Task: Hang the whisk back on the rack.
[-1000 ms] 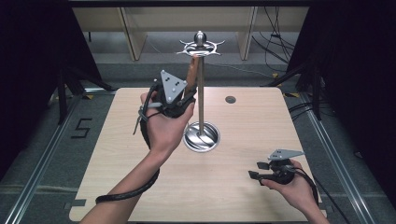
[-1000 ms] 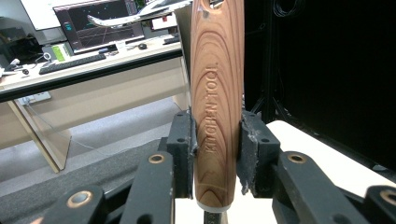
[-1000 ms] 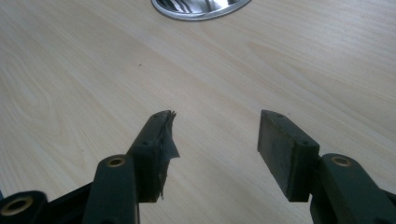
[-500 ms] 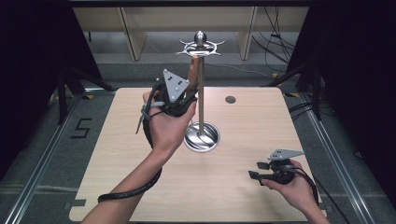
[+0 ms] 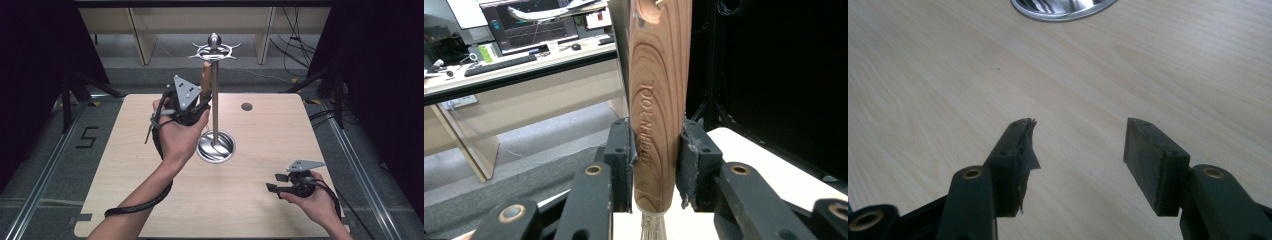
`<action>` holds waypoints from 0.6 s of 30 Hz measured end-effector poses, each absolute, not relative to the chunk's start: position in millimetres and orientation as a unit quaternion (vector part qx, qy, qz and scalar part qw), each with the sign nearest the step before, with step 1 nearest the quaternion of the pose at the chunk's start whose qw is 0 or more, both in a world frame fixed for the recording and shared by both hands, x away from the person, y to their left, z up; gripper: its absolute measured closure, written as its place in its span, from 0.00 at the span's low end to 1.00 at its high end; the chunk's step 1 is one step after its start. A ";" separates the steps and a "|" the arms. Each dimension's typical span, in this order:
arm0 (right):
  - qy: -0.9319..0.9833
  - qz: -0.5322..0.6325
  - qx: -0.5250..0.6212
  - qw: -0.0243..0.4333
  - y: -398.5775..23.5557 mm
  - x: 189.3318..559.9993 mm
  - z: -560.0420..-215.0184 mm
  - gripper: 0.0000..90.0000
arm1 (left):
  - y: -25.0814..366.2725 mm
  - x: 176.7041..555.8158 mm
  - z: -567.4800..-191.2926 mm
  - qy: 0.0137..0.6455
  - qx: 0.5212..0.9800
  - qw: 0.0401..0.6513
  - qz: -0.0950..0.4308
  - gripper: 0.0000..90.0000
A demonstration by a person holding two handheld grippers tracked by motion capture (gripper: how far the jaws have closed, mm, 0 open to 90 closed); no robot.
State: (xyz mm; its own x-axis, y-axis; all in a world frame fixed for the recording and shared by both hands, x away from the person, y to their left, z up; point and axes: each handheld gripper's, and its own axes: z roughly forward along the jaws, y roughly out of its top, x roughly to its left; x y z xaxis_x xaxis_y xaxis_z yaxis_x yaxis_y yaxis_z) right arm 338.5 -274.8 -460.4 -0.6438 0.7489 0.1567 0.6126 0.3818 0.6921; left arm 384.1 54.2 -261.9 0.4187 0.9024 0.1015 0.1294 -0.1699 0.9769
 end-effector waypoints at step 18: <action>0.827 0.373 0.411 0.089 -274.6 338.6 -460.6 0.51 | 114.2 411.5 -256.2 0.379 0.676 0.534 0.338 0.76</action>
